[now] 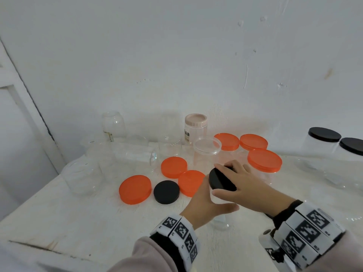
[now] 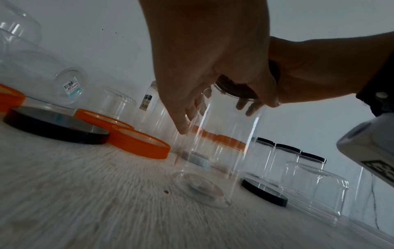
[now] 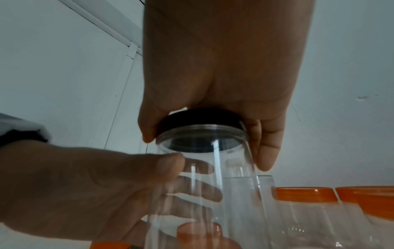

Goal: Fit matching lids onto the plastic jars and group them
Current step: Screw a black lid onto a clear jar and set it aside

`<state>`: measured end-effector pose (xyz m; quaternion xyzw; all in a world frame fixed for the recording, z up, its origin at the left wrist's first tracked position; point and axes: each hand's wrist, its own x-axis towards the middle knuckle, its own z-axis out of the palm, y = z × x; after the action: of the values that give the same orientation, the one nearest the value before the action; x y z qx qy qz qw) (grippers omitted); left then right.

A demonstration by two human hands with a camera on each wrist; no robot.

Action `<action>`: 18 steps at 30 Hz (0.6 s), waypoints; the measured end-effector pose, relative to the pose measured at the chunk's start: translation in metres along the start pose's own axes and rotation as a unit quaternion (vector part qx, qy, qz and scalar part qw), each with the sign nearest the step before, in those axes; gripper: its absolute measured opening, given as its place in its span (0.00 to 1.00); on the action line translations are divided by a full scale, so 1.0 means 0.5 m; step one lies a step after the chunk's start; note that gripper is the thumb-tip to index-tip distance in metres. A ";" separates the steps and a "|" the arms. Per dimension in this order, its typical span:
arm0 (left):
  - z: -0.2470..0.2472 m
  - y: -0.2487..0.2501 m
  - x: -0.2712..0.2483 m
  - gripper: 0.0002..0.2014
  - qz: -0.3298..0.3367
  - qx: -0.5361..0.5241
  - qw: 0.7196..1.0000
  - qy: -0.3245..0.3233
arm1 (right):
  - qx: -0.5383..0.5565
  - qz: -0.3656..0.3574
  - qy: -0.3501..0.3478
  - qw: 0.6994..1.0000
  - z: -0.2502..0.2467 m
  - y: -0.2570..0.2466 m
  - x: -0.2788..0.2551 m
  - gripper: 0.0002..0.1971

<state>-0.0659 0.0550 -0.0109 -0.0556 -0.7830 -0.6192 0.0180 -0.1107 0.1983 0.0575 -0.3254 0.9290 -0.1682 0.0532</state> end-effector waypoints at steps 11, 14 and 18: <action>-0.207 -0.008 -0.018 0.39 -0.050 0.362 0.930 -0.034 | 0.034 0.012 0.030 0.999 0.029 0.009 -0.011 0.47; -0.327 -0.012 -0.020 0.34 -0.083 0.400 0.910 0.069 | 0.026 0.019 0.040 0.999 0.034 0.006 -0.012 0.46; -0.477 -0.028 -0.034 0.32 -0.158 0.458 0.855 0.183 | 0.024 0.030 0.042 0.998 0.033 -0.002 -0.020 0.44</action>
<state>-0.0603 -0.1811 0.0292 0.1977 -0.9590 -0.1838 0.0868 -0.0989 0.1992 0.0423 -0.2890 0.9352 -0.2028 0.0268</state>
